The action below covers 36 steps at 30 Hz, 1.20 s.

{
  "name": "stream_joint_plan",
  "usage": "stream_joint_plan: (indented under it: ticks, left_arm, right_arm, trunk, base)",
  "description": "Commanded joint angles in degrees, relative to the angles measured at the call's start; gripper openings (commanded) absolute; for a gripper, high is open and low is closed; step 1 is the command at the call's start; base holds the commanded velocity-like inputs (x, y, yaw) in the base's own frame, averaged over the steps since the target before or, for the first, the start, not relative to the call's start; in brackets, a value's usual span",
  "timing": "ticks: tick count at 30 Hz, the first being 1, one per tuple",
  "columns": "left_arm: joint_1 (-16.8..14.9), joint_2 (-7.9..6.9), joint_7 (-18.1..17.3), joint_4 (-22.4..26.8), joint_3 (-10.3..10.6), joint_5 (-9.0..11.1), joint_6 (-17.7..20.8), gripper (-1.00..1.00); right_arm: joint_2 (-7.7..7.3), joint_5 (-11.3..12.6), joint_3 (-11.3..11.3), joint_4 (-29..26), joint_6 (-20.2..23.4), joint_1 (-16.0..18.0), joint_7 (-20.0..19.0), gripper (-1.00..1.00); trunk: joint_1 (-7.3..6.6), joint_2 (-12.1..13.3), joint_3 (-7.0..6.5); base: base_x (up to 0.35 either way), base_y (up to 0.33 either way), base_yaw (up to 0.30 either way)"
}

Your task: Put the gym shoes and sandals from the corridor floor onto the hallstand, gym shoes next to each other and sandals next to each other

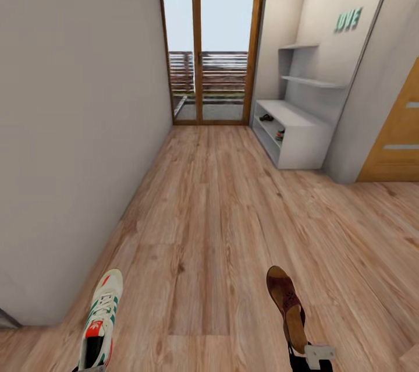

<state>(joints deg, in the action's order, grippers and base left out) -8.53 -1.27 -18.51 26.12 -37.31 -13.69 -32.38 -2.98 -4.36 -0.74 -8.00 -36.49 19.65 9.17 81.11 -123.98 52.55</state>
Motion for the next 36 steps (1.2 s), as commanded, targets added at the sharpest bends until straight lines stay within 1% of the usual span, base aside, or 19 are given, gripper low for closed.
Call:
stream_joint_plan:
  ticks: [1,19,28,36]
  left_arm:
    - [-0.06,0.04,-0.29,-0.02,-0.49,-0.46,-0.24,-1.00]
    - [-0.06,0.04,-0.30,-0.03,-0.49,-0.46,-0.23,-1.00]
    - [-0.08,-0.12,-0.30,-1.74,-0.57,-0.46,-0.27,-1.00]
    - [-0.05,-0.14,-0.26,-1.85,-0.58,-0.46,-0.28,-1.00]
  right_arm:
    - [0.00,-0.48,-0.08,0.02,-0.08,0.04,0.50,-1.00]
    - [0.00,-0.48,-0.07,0.05,-0.08,0.04,0.50,-1.00]
    - [0.00,-0.48,-0.06,0.04,-0.08,0.04,0.50,-1.00]
    - [0.00,-0.48,-0.08,0.07,-0.08,0.04,0.50,-1.00]
  trunk:
    - [0.03,-0.02,0.05]
    - [0.03,-0.02,0.05]
    - [0.03,-0.02,0.05]
    - [0.03,-0.02,0.05]
  base:
    - [0.340,0.000,0.000]
    - [0.340,0.000,0.000]
    - [0.340,0.000,0.000]
    - [0.340,0.000,0.000]
